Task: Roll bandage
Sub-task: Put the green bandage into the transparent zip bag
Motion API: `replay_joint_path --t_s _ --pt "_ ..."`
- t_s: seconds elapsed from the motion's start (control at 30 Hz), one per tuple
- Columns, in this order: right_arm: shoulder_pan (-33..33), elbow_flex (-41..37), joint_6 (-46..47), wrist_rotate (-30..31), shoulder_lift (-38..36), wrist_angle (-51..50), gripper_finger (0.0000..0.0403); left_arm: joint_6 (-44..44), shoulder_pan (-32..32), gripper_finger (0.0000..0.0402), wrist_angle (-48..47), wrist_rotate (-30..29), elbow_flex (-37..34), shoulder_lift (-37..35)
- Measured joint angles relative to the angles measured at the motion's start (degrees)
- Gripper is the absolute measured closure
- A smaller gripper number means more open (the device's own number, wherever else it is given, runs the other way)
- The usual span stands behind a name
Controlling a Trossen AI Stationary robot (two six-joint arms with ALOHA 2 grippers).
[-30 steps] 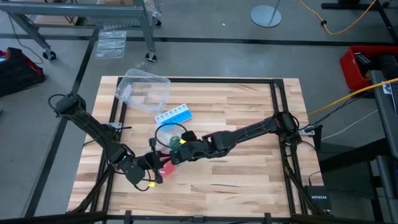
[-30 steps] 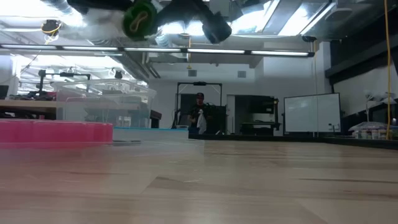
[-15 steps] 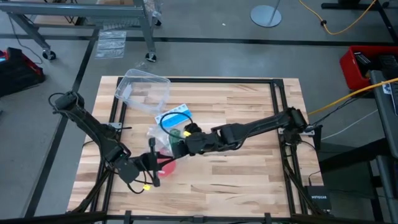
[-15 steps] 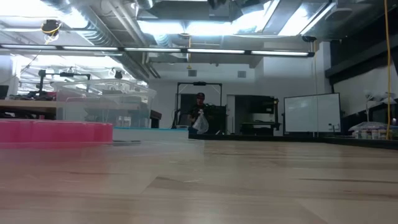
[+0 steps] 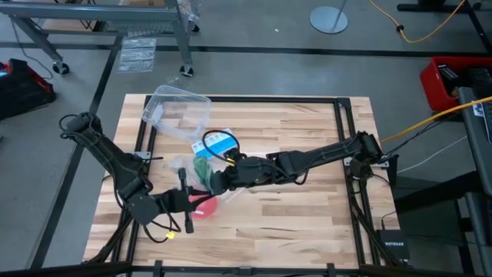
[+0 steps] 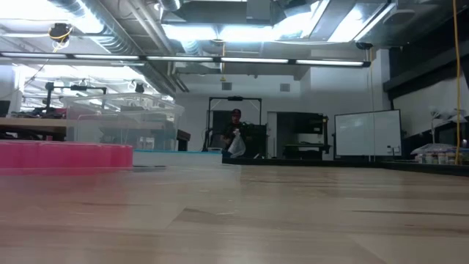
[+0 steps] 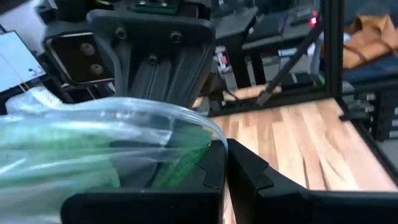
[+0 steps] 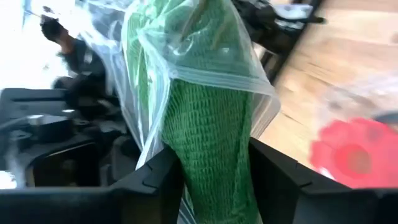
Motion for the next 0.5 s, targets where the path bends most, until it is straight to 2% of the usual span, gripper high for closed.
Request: replay_joint_path --t_s 0.5 --pt "0.31 -0.07 4.97 -1.86 -0.97 2.62 0.0235 1.38 -0.11 0.0401 -1.20 -1.38 0.34 -4.30"
